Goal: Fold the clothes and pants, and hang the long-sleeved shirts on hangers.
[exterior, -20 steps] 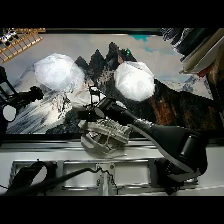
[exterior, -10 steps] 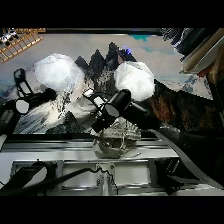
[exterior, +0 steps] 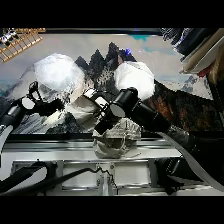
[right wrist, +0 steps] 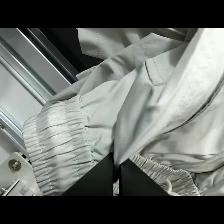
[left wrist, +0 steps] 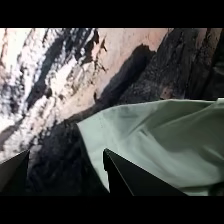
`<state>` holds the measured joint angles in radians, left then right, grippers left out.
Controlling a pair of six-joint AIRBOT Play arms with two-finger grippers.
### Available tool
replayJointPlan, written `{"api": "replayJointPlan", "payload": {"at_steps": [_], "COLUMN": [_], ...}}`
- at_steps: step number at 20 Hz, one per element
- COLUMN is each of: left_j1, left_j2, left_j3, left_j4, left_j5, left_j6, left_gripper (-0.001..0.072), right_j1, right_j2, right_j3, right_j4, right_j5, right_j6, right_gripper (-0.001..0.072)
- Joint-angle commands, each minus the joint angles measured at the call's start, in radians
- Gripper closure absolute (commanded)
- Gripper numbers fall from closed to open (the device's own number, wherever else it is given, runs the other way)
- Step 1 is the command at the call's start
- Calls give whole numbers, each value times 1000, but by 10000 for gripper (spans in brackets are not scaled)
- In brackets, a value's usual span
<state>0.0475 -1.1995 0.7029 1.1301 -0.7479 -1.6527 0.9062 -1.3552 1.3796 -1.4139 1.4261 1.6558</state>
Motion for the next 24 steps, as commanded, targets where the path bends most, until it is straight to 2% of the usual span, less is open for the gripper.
{"api": "replayJointPlan", "payload": {"at_steps": [1, 4, 6, 8, 10, 12, 15, 19, 24], "left_j1": [7, 6, 0, -6, -12, -6, 16, 42, 42], "left_j2": [-64, -104, -120, -135, -138, -129, -37, 180, 468], "left_j3": [0, 0, 0, 0, 0, 26, 105, 226, 351], "left_j4": [-177, -270, -294, -303, -325, -357, -354, -353, -353], "left_j5": [-4, 5, 21, 60, 107, 99, 79, 167, 237], "left_j6": [66, 125, 151, 151, 158, 219, 295, 301, 301], "left_gripper": [194, 206, 259, 380, 706, 703, 705, 706, 707], "right_j1": [0, 0, 0, 0, 1, -1, -23, -153, -282], "right_j2": [3, 3, 3, 3, 7, 35, 118, 231, 277], "right_j3": [0, 0, 0, 0, 0, 0, 0, 31, 290], "right_j4": [4, 8, 13, 35, 61, 48, -71, -198, -205], "right_j5": [4, 19, 23, 23, 36, 80, 187, 198, 197], "right_j6": [-2, -1, -1, -1, -2, -23, -102, -185, -250], "right_gripper": [678, 678, 678, 678, 678, 678, 679, 679, 678]}}
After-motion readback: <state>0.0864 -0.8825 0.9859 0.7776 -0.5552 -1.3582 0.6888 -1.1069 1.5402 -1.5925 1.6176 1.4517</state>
